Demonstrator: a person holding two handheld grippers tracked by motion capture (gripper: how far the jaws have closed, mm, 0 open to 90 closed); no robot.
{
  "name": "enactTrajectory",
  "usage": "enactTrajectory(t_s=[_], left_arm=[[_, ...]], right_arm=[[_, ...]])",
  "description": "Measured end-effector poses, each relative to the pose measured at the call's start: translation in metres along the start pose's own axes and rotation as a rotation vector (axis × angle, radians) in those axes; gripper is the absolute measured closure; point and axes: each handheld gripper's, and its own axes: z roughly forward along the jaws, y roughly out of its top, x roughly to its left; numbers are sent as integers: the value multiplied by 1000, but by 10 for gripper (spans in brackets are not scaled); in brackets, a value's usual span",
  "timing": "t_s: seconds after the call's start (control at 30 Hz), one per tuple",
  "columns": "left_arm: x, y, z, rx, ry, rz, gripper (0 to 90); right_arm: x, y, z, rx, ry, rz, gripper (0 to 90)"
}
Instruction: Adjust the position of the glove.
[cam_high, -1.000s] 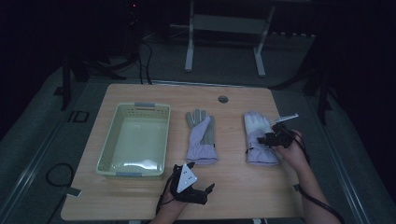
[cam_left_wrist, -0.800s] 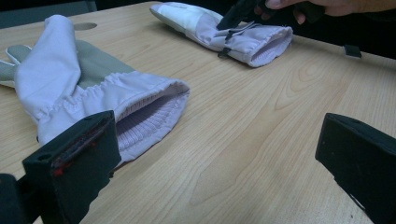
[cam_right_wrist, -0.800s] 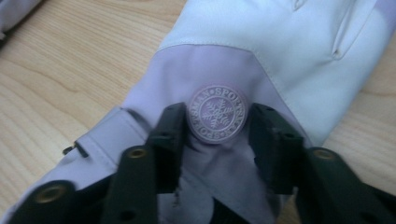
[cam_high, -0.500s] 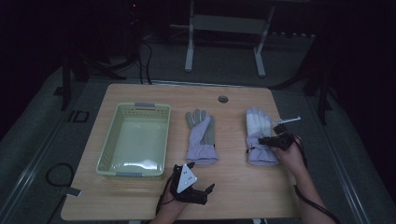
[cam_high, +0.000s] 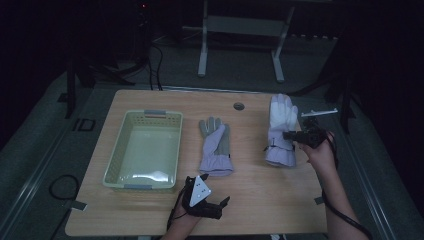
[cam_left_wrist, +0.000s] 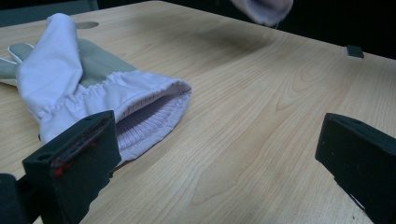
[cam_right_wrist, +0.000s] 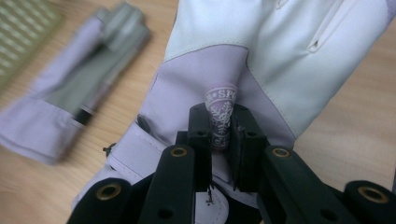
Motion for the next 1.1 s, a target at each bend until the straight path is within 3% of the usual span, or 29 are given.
enactTrajectory(t_s=[0.23, 0.47, 0.53, 0.57, 0.77, 0.93, 1.1], left_arm=[[0, 0, 0, 0, 1, 6, 0], [0, 0, 0, -1, 4, 4, 0], [0, 0, 0, -1, 4, 6, 0], [0, 0, 0, -1, 5, 6, 0], [-1, 0, 0, -3, 1, 10, 0], [-1, 0, -1, -5, 2, 12, 0], [-2, 0, -1, -4, 2, 18, 0]], right_arm=[[37, 35, -26, -48, -2, -26, 806], [85, 64, -27, -63, 33, -68, 806], [92, 67, -26, -63, 39, -71, 806], [108, 72, -21, -58, 49, -81, 806], [143, 80, 1, -23, 80, -97, 806], [165, 78, 28, 19, 100, -126, 806], [175, 72, 58, 76, 100, -117, 805]])
